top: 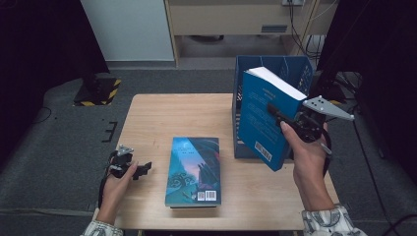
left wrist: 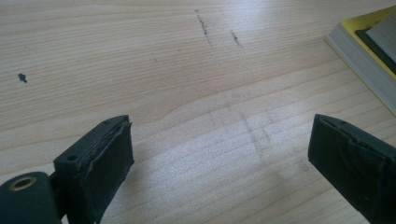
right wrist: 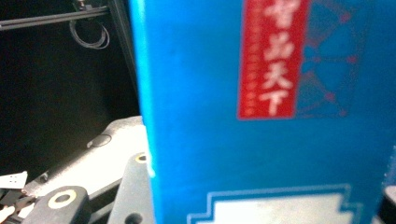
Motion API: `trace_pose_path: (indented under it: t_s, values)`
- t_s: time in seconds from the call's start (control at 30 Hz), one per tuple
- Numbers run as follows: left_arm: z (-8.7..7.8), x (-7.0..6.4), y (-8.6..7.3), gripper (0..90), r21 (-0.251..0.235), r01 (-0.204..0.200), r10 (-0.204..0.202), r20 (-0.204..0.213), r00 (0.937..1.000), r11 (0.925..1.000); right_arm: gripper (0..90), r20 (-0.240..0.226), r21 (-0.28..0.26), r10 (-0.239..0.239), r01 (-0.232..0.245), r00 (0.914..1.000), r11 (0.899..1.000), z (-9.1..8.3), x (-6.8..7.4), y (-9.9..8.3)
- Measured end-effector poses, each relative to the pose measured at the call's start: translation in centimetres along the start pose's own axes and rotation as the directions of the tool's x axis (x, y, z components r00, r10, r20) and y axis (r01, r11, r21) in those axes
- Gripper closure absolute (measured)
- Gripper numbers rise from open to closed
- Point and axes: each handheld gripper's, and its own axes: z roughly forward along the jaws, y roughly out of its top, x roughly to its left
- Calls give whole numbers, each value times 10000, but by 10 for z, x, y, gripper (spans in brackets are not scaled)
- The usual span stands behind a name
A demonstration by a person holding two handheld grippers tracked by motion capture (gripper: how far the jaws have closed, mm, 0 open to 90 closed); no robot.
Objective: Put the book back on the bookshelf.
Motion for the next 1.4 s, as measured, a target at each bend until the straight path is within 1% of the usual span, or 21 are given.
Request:
trace_pose_path:
  t_s: [0.13, 0.2, 0.3, 0.43, 0.53, 0.6, 0.67, 0.83, 0.97, 1.1, 1.17, 1.3, 1.4]
  values:
    - [0, 0, 0, 63, 20, 4, -4, 9, 10000, 10000, 613, 93, 82, -10, 9, 10000, 10000, 2, -2, 2]
    - [0, 0, 0, 63, 30, -10, 10, 15, 10000, 10000, 613, 107, 89, 70, -71, 9999, 9999, 4, -3, 3]
    - [0, 0, 0, 63, 44, -21, 21, 26, 10000, 10000, 612, 202, 126, 159, -161, 9997, 9998, 10, -6, 6]
    - [1, 0, 0, 65, 46, -21, 21, 28, 10000, 10000, 612, 389, 244, 78, -87, 9992, 9997, 22, -8, 11]
    - [1, -1, 0, 65, 43, -30, 29, 54, 10000, 10000, 612, 446, 260, 241, -253, 9987, 9993, 33, -13, 14]
    - [1, -1, 0, 65, 68, -55, 55, 56, 10000, 10000, 612, 475, 286, 464, -478, 9978, 9984, 40, -15, 14]
    - [1, -1, 0, 65, 69, -40, 39, 63, 10000, 10000, 612, 513, 344, 591, -609, 9969, 9976, 47, -18, 15]
    - [1, -1, 0, 65, 54, -34, 33, 78, 10000, 10000, 612, 718, 422, 494, -525, 9962, 9977, 64, -21, 16]
    - [2, -1, 0, 67, 37, -42, 41, 98, 9999, 10000, 612, 834, 416, 571, -608, 9949, 9973, 73, -25, 15]
    - [2, -1, 0, 67, 41, -47, 47, 101, 9999, 10000, 611, 964, 589, 481, -539, 9942, 9968, 82, -29, 14]
    - [2, -1, 0, 67, 50, -51, 50, 102, 9999, 10000, 611, 966, 585, 429, -487, 9944, 9971, 85, -31, 14]
    - [2, -1, 0, 67, 102, -78, 77, 91, 9999, 9999, 611, 996, 639, 466, -531, 9939, 9965, 91, -32, 14]
    - [2, -1, 0, 67, 88, -65, 64, 89, 9999, 9999, 612, 1094, 701, 445, -524, 9930, 9962, 95, -33, 15]
